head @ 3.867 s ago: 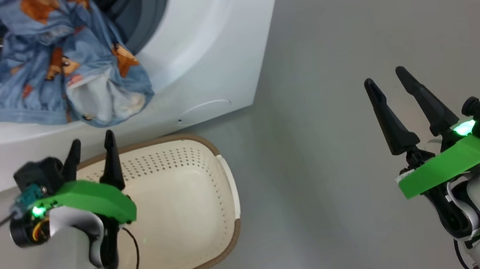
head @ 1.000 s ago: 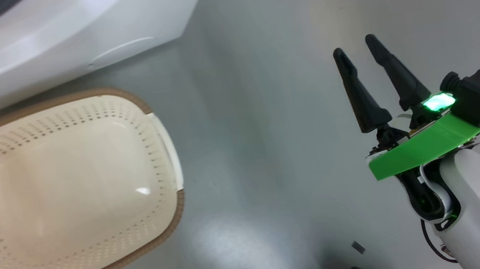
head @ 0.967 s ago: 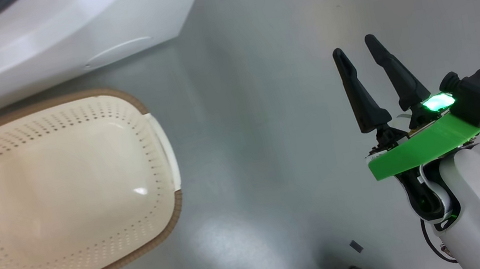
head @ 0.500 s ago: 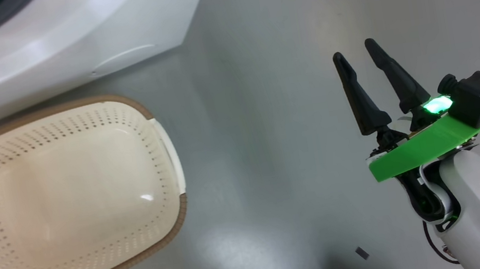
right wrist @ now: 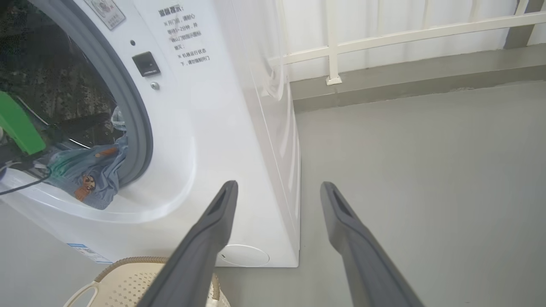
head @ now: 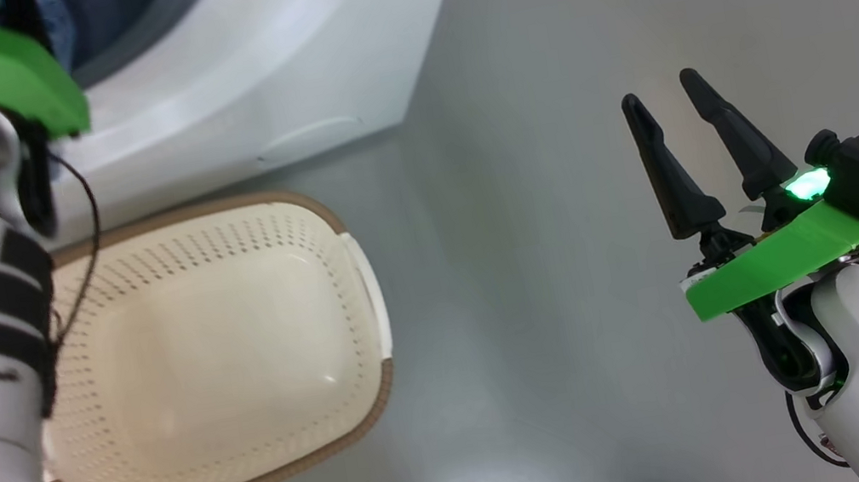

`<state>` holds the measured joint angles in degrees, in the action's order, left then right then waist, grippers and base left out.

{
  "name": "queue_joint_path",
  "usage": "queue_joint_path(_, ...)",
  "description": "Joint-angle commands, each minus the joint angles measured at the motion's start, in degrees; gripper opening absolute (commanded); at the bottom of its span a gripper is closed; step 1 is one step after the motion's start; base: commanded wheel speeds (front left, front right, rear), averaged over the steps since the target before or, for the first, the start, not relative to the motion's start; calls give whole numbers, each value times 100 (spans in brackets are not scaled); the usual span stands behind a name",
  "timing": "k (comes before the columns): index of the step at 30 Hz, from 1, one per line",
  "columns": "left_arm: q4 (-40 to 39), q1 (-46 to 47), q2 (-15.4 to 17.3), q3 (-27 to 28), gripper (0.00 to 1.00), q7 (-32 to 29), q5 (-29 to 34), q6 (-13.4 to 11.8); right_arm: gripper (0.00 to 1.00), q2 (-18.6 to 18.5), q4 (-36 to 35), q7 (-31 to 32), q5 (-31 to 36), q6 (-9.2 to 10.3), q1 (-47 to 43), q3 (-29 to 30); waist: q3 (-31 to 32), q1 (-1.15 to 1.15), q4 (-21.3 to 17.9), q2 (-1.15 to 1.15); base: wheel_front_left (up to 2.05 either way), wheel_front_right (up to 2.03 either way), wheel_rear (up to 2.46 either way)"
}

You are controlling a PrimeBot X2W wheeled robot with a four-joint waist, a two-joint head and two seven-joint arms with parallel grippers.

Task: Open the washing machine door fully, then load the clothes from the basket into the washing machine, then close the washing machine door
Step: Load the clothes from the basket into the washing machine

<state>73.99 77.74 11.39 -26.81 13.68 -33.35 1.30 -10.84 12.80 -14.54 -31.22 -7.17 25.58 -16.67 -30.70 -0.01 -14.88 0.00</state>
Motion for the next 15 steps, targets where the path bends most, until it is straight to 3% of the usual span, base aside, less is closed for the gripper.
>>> queue_joint_path(1, -139, -30, 184, 77, 100, 54, -38, 23, 100, -63, -95, -46, -2, -32, -121, -79, 294, 1, 227, 0, 0, 0, 0)
queue_joint_path(7, -431, -640, 144, 117, 100, 126, -40, 116, 100, -157, -8, -46, -32, -32, -258, -92, 769, 1, 437, 0, 0, 0, 0)
queue_joint_path(15, -1799, -1931, 282, 492, 100, 130, 139, -8, 100, -256, 68, -46, -73, -32, -504, -67, 1372, 1, 688, 0, 0, 0, 0)
